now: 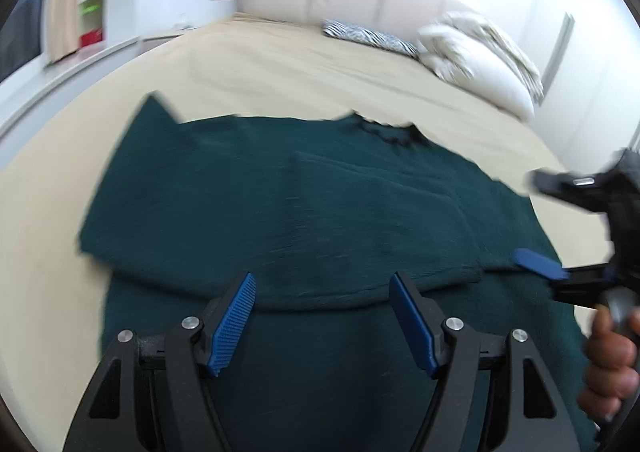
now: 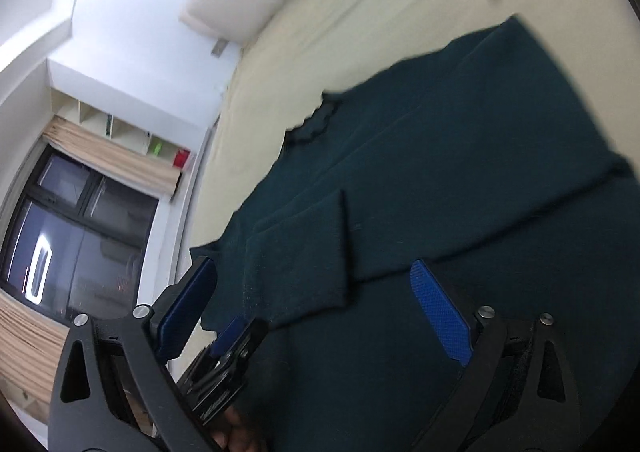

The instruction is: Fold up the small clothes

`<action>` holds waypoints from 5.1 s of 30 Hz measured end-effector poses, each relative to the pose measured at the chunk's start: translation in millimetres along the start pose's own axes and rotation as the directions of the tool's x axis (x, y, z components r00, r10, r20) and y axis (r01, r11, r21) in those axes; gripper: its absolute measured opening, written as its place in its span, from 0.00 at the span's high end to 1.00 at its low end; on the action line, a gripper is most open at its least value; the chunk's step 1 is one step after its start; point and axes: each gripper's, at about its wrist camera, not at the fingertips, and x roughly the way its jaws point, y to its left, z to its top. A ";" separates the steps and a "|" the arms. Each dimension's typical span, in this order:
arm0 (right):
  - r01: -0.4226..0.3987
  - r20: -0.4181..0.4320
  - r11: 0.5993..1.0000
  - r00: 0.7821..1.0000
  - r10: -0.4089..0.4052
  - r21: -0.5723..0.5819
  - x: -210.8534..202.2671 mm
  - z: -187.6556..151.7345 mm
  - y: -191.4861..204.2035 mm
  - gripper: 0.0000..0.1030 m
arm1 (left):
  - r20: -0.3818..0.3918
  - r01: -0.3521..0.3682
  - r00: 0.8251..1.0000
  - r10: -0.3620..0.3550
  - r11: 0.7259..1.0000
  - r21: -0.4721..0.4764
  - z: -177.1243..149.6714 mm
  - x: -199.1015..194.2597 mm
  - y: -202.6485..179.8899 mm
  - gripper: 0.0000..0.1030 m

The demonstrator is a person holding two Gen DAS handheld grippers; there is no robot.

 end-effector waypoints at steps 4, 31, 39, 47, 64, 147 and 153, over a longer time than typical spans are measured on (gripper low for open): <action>0.128 -0.106 0.991 0.986 -0.132 -0.045 50.6 7.1 6.8 0.23 | 0.011 -0.017 1.000 0.018 0.995 -0.101 -15.3 -4.5 36.3 0.31; 0.378 0.072 0.911 0.926 -0.371 -0.164 6.5 62.6 -6.5 0.93 | 0.077 0.060 0.996 -0.040 0.957 -0.283 -26.2 -25.4 80.8 0.35; 0.347 0.068 0.926 0.938 -0.340 -0.148 13.4 61.1 -26.6 0.92 | 0.118 0.110 0.990 -0.073 0.933 -0.343 29.4 -24.5 111.8 0.52; 0.328 0.070 0.928 0.945 -0.320 -0.179 6.3 58.7 -25.1 0.90 | 0.005 0.153 0.988 -0.157 0.955 -0.254 90.6 42.9 100.5 0.82; 0.136 0.097 0.970 0.988 -0.118 -0.203 -28.0 52.0 1.2 0.36 | -0.030 -0.079 0.997 0.076 0.988 -0.133 61.5 33.1 119.4 0.93; 0.320 -0.162 0.945 0.931 -0.326 -0.061 -240.0 -194.6 -119.1 0.33 | -0.393 0.101 0.907 -0.153 0.984 -0.150 -149.2 -153.7 137.9 0.91; 0.324 -0.166 0.944 0.930 -0.329 -0.054 -244.1 -199.0 -125.5 0.81 | -0.383 0.124 0.907 -0.177 0.980 -0.158 -147.3 -160.5 139.7 0.93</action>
